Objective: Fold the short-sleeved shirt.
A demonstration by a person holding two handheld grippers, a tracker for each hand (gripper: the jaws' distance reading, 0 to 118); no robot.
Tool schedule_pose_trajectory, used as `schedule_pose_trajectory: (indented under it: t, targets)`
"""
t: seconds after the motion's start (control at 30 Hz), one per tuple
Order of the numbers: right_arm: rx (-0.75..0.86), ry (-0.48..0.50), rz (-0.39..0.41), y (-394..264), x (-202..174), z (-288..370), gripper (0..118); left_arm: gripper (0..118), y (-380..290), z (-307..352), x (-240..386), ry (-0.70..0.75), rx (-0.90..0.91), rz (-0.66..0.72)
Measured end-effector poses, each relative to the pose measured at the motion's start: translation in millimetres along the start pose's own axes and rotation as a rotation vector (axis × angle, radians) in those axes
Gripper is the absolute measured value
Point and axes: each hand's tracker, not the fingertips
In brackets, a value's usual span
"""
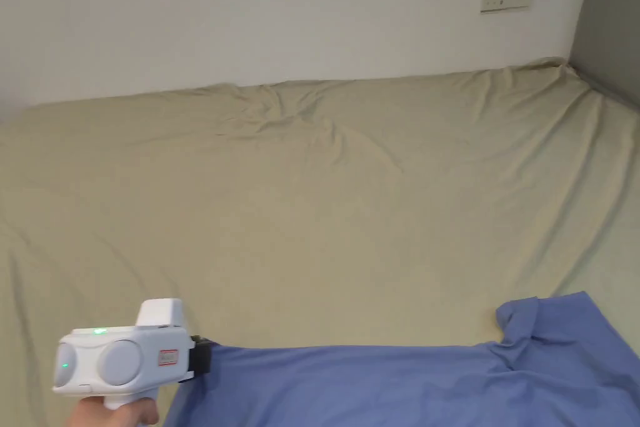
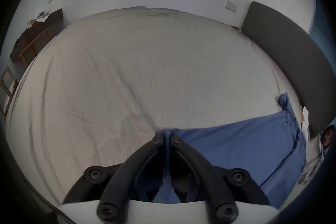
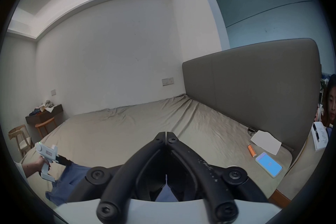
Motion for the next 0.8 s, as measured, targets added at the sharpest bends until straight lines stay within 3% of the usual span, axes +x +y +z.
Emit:
schedule_pose_trajectory:
  t: [0.13, 0.3, 0.33, 0.4, 0.43, 0.47, 0.57, 0.63, 0.67, 0.73, 0.8]
  targets:
    - [-0.063, 0.001, 0.080, -13.8, -0.1, -54.2, 1, 5, 4.3, 19.5, 2.9, -0.013, 0.036, 0.022]
    - [-0.190, 0.047, 0.094, -32.1, 8.8, -140.9, 7, 5, 11.6, 38.3, 8.6, -0.032, 0.100, -0.001]
    - [-0.229, 0.035, 0.099, -40.4, 11.3, -164.7, 26, 5, 13.4, 42.0, 9.9, -0.042, 0.109, 0.005]
    - [-0.408, 0.037, 0.103, -57.0, 11.8, -209.4, 106, 5, 10.3, 44.8, 9.5, -0.055, 0.128, 0.017]
    - [-0.445, 0.045, 0.096, -72.0, 13.2, -226.5, 118, 5, 11.2, 47.8, 10.7, -0.062, 0.136, 0.020]
    - [-0.493, 0.077, 0.083, -83.7, 12.6, -244.7, 113, 5, 11.9, 50.0, 11.8, -0.067, 0.145, 0.023]
    - [-0.711, 0.046, 0.109, -115.7, 6.2, -283.8, 106, 5, 13.6, 54.6, 14.7, -0.078, 0.152, 0.030]
    - [-0.757, 0.060, 0.084, -132.0, 1.3, -300.9, 82, 5, 11.1, 50.0, 13.5, -0.082, 0.156, 0.031]
    - [-0.772, 0.067, 0.057, -142.4, 15.4, -319.1, 76, 5, 11.4, 49.6, 14.4, -0.082, 0.154, 0.028]
    - [-0.842, 0.068, -0.039, -150.1, 18.9, -336.8, 75, 5, 11.3, 46.9, 13.1, -0.073, 0.143, 0.014]
    - [-0.798, 0.048, -0.006, -136.7, 10.1, -326.1, 63, 5, 10.5, 42.9, 8.0, -0.065, 0.136, 0.010]
